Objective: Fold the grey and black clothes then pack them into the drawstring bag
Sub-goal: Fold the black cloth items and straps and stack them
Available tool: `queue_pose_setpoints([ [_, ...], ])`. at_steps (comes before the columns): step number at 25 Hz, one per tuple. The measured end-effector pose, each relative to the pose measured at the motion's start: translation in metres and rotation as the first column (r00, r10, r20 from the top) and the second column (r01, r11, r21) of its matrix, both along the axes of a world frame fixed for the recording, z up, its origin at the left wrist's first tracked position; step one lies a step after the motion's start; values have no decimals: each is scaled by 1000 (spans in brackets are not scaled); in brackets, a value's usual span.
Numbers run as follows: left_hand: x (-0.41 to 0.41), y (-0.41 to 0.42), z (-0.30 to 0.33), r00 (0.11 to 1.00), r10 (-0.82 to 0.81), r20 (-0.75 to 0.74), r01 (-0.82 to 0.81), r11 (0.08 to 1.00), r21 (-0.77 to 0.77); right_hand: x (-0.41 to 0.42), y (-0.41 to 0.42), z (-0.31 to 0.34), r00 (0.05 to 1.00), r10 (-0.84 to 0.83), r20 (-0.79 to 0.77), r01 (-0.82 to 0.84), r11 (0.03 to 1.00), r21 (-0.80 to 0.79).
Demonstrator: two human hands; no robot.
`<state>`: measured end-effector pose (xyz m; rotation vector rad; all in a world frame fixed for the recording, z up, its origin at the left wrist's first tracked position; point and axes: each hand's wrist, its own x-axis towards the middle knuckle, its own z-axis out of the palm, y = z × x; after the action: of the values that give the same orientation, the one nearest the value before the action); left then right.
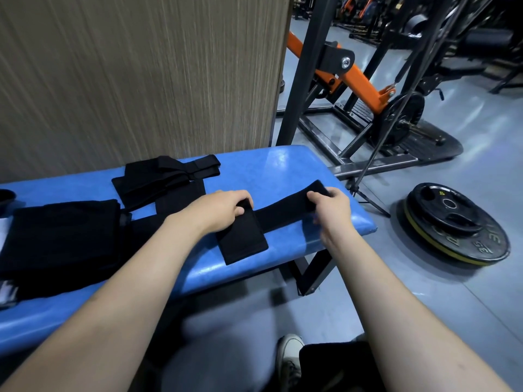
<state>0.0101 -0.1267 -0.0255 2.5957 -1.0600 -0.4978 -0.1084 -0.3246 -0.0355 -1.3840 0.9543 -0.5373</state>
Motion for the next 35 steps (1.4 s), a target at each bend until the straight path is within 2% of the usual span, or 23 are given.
queue_pose_setpoints([
  [4,0,1,-8,994,-40,104,31,996,80,-2,-10,-10,966,20,-258,-92,958,-271],
  [6,-1,1,-11,985,-59,163,46,995,86,-1,-8,-13,905,19,-425,-236,853,-466],
  [8,-2,1,-12,978,-64,198,52,996,66,0,-4,-17,859,-29,-512,-338,719,-607],
  [12,-4,5,-10,964,-91,250,103,994,-35,2,6,-15,826,-151,-543,-414,490,-767],
  [13,-5,6,-7,964,-113,240,132,989,-67,3,7,-13,829,-113,-548,-457,430,-779],
  [15,-9,8,0,961,-176,212,200,975,-97,5,9,-8,783,79,-617,-608,304,-733],
  [17,-13,11,3,950,-243,194,262,962,-79,5,15,-3,642,280,-714,-764,160,-625],
  [19,-18,11,1,941,-282,190,293,956,-31,4,21,-1,518,391,-761,-842,74,-535],
  [22,-25,9,-8,920,-304,246,307,951,27,5,26,0,461,420,-782,-870,39,-491],
  [29,-33,6,-13,920,-282,272,288,957,19,6,30,0,445,451,-774,-884,81,-461],
  [33,-37,6,-6,961,-227,157,245,964,-106,6,28,0,459,477,-750,-877,106,-469],
  [35,-35,6,-8,957,-200,210,241,951,-194,6,27,-1,474,508,-719,-871,147,-470],
])
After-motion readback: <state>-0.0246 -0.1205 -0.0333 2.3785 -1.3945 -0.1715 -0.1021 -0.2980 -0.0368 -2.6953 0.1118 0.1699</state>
